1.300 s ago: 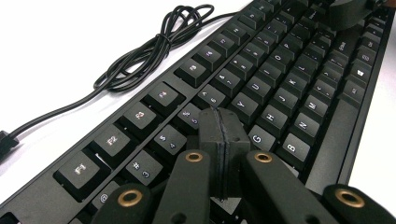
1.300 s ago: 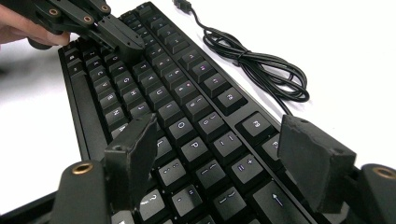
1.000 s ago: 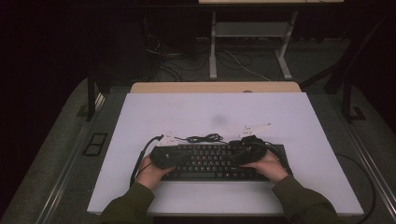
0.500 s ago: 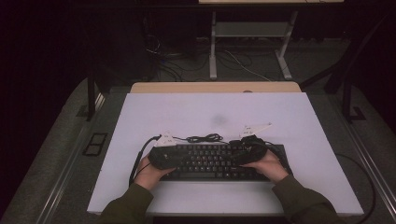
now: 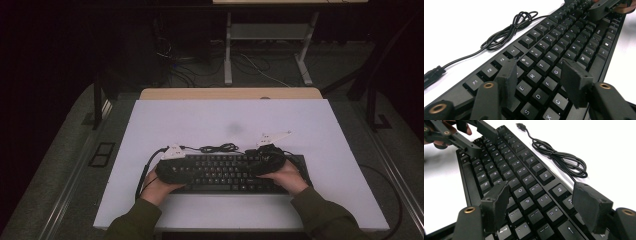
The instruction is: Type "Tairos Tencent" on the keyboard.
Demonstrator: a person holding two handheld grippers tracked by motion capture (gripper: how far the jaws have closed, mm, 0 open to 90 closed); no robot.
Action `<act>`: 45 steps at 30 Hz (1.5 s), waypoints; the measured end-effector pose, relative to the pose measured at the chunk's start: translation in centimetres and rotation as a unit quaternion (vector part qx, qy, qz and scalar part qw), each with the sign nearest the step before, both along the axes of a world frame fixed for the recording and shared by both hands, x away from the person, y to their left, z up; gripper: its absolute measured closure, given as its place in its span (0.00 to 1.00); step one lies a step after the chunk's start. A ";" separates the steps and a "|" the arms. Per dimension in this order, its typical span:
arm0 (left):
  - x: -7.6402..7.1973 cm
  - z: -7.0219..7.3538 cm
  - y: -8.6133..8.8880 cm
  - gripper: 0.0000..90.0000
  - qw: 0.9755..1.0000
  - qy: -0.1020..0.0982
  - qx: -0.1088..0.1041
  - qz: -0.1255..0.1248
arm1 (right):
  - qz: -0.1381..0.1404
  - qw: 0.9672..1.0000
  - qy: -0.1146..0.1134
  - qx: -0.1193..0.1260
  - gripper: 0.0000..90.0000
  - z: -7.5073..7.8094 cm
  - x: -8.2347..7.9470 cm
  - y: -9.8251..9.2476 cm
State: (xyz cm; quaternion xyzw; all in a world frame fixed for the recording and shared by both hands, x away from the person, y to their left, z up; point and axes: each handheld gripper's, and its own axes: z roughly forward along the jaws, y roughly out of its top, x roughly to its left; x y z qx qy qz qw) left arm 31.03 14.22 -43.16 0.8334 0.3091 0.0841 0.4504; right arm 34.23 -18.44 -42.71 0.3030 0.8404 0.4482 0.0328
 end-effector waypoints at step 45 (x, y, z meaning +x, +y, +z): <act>-2.2 -0.3 2.2 0.00 0.999 0.000 -0.001 0.044 | 0.088 0.996 0.008 -0.025 0.99 -0.1 0.8 3.1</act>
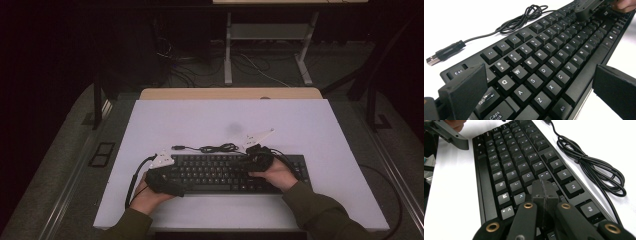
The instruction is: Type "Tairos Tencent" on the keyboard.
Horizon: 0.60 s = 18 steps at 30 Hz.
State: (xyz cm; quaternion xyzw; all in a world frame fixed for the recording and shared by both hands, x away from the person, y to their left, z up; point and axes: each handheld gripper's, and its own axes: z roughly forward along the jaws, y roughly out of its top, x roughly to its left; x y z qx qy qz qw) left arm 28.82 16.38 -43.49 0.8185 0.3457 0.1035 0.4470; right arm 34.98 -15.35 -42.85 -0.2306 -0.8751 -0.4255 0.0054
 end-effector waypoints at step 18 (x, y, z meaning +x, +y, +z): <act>0.0 -0.1 0.0 0.00 1.000 0.003 0.003 0.001 | 0.002 1.000 0.000 -0.024 0.99 -0.7 -0.1 0.7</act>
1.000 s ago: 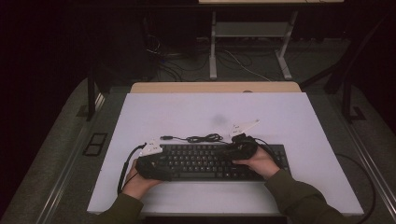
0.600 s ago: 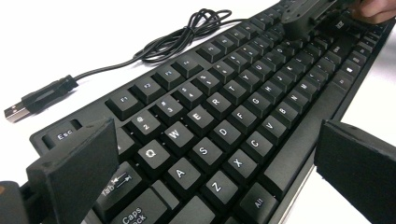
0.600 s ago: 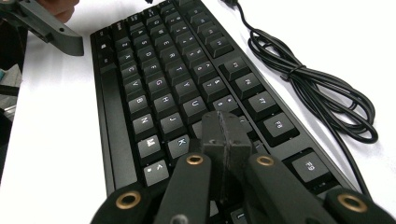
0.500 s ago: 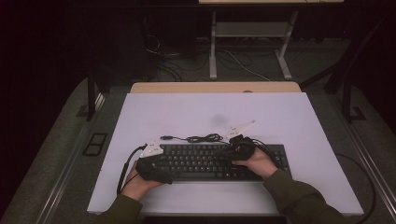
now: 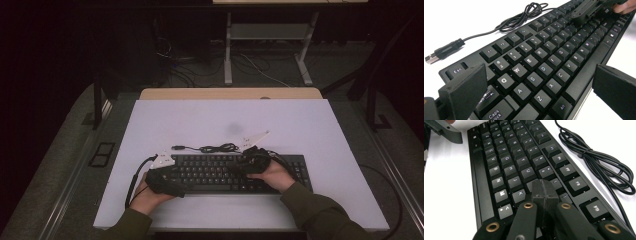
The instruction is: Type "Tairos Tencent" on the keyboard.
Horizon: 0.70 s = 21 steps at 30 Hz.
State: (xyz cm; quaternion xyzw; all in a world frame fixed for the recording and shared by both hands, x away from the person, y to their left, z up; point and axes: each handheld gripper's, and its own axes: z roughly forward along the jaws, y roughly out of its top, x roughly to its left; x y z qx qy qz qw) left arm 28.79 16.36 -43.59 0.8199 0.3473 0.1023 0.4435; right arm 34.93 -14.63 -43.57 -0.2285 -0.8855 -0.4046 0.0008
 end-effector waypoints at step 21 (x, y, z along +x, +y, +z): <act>0.0 0.0 0.0 0.00 1.000 0.000 0.000 -0.001 | 0.000 1.000 -0.006 0.005 0.88 0.3 -0.2 -0.1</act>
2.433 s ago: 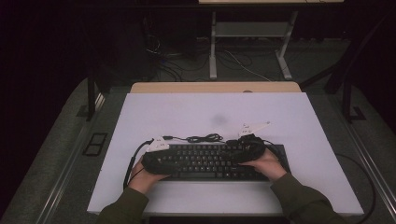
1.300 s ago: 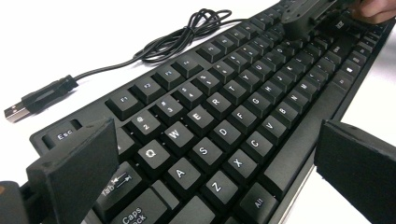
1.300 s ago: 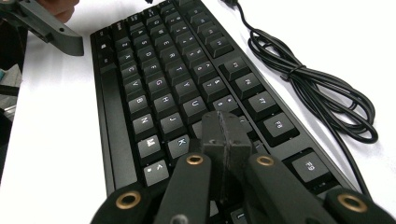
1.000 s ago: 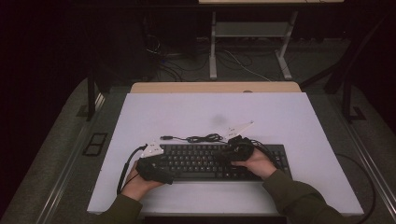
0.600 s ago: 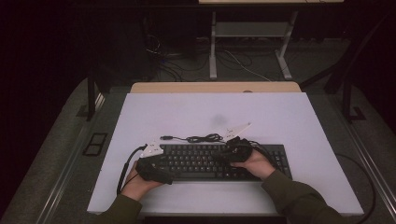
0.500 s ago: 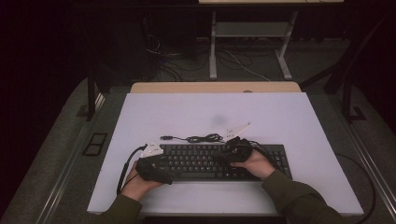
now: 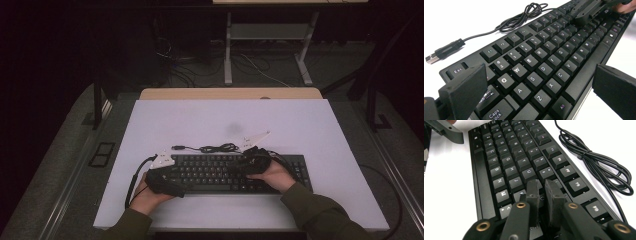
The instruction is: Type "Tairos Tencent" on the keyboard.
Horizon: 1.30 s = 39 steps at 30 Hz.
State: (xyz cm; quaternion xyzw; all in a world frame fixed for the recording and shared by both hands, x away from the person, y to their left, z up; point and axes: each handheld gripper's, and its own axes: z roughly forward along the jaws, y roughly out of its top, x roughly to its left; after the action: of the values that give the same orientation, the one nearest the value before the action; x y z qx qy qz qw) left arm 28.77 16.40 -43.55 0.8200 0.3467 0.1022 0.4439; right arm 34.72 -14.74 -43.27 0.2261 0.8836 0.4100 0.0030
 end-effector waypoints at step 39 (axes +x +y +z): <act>0.6 0.0 -0.3 0.20 1.000 -0.009 0.015 0.004 | -0.050 0.998 -0.011 0.032 0.34 0.5 0.3 -1.4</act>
State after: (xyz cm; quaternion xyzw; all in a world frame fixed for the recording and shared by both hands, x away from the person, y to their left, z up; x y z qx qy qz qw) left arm 29.39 16.08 -43.57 0.8240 0.3443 0.1169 0.4344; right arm 35.04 -16.16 -42.72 0.2651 0.8576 0.4400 0.0257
